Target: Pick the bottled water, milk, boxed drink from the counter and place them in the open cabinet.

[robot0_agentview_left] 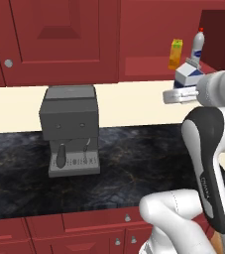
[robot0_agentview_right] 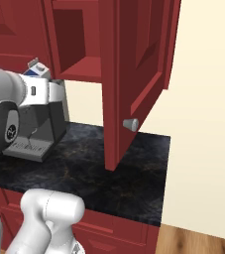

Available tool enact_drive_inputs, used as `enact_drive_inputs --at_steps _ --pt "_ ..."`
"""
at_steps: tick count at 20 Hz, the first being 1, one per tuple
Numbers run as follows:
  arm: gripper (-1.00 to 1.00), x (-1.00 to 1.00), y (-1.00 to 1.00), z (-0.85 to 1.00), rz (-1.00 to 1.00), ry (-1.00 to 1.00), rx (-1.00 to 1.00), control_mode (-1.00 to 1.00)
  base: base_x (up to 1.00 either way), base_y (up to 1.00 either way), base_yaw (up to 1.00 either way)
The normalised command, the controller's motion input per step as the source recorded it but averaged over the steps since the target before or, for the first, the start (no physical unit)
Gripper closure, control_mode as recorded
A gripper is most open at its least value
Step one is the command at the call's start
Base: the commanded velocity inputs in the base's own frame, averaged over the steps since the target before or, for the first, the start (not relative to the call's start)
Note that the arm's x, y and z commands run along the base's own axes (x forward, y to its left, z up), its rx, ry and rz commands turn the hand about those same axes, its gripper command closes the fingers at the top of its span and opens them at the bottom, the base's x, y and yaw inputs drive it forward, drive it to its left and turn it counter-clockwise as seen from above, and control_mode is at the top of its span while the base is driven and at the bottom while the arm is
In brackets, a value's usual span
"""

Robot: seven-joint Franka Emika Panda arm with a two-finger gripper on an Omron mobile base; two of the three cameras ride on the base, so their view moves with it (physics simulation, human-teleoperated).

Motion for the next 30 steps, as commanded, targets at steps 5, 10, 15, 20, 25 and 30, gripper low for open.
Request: enact_drive_inputs --at_steps 5,10,15,20,25,30 --pt "1.0 0.37 -0.13 0.0 0.0 0.0 0.03 -1.0 0.0 0.0 0.0" --pt "1.0 0.31 -0.04 0.0 0.0 -0.01 0.0 -1.0 0.0 0.0 0.0" --pt "1.0 0.3 -0.04 0.0 0.0 0.0 0.0 -1.0 0.0 0.0 0.0" --pt "1.0 0.28 -0.04 0.0 0.0 0.0 0.0 -1.0 0.0 0.0 0.0" --pt "1.0 0.2 0.0 0.02 0.0 0.0 0.0 -1.0 0.0 0.0 0.0" --pt "1.0 0.14 0.0 0.04 0.0 0.0 0.0 -1.0 0.0 0.0 0.0"
